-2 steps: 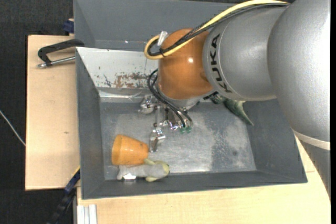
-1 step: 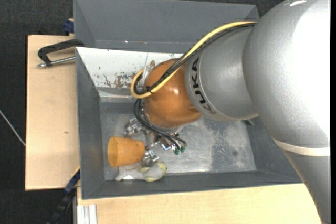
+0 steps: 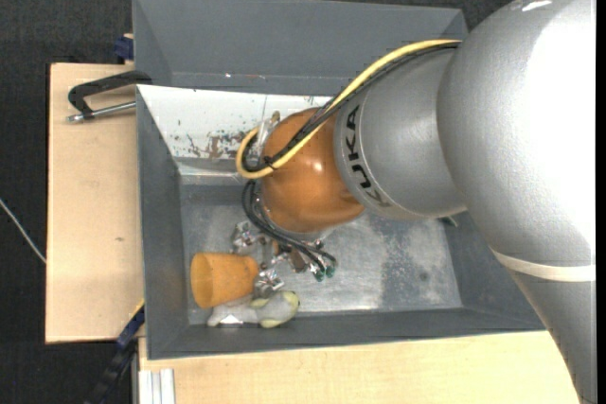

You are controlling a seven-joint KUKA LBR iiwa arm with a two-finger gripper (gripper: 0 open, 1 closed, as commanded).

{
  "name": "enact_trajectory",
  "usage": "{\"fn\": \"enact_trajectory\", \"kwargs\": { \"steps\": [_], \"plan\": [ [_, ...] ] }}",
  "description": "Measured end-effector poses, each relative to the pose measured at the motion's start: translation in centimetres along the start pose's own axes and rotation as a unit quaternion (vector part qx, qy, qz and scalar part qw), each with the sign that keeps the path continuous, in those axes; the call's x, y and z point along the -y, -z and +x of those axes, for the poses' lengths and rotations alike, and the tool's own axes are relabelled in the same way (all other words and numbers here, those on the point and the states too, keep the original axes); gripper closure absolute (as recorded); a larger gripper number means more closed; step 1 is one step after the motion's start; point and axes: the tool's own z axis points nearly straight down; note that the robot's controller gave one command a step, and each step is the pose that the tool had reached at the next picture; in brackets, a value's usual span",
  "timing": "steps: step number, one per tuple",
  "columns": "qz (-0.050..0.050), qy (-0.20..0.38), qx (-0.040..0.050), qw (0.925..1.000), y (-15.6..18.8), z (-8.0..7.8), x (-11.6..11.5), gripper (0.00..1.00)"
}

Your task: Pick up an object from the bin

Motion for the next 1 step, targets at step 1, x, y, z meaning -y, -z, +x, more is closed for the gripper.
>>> {"fn": "enact_trajectory", "kwargs": {
  "steps": [1],
  "plan": [
    [-0.002, 0.139, -0.0014, 0.9902, 15.45, -1.95, 3.22, 1.00]
  ]
}}
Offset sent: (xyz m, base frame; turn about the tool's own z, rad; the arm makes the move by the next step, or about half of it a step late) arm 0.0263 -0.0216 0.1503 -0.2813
